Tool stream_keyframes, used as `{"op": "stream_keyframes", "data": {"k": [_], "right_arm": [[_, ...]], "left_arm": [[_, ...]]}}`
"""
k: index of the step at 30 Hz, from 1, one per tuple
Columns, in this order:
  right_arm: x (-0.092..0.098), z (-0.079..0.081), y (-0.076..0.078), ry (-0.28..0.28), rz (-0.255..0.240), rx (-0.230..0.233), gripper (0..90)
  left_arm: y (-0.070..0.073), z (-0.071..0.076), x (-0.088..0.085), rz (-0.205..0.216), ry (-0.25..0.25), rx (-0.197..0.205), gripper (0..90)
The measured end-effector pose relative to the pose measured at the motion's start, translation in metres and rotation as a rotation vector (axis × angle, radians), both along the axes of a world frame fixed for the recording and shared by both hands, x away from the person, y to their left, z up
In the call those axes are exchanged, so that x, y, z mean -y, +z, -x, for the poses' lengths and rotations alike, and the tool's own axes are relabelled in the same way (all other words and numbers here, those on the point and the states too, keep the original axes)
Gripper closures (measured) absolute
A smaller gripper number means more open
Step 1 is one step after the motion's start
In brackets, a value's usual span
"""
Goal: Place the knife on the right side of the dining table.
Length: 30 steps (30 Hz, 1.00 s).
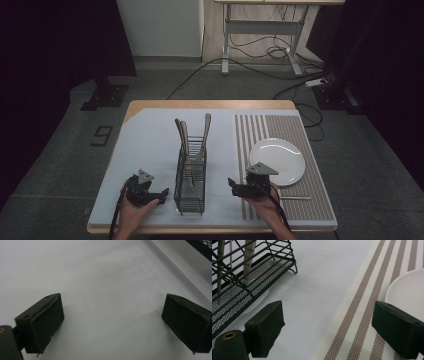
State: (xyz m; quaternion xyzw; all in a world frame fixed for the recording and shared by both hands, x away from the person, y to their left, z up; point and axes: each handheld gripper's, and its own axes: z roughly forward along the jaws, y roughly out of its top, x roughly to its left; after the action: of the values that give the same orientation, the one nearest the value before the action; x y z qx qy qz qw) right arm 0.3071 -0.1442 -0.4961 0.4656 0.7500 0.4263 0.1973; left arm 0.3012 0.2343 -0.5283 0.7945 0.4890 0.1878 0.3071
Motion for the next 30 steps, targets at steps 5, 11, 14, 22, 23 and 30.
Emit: {"op": "stream_keyframes", "data": {"k": [5,11,14,22,23,30], "right_arm": [[0.004,-0.001,0.001,0.014,-0.01,0.011,12.8],[0.005,0.0,0.002,0.014,-0.017,0.006,13.0],[0.002,-0.003,0.007,0.037,-0.048,0.007,15.3],[0.001,-0.014,0.019,0.079,-0.088,0.043,18.6],[0.001,-0.014,0.019,0.079,-0.088,0.043,18.6],[-0.006,-0.022,0.031,0.106,-0.129,0.067,22.1]], "left_arm": [[0.0,0.0,0.0,-0.001,0.0,0.002,3.7],[0.0,0.0,0.0,0.0,-0.001,0.0,3.6],[0.0,0.0,0.0,0.0,-0.001,0.0,3.6],[0.0,0.0,0.0,0.0,0.0,0.0,3.6],[0.0,0.0,0.0,0.0,0.0,0.0,3.6],[0.0,0.0,0.0,-0.001,-0.002,0.0,3.6]]}}
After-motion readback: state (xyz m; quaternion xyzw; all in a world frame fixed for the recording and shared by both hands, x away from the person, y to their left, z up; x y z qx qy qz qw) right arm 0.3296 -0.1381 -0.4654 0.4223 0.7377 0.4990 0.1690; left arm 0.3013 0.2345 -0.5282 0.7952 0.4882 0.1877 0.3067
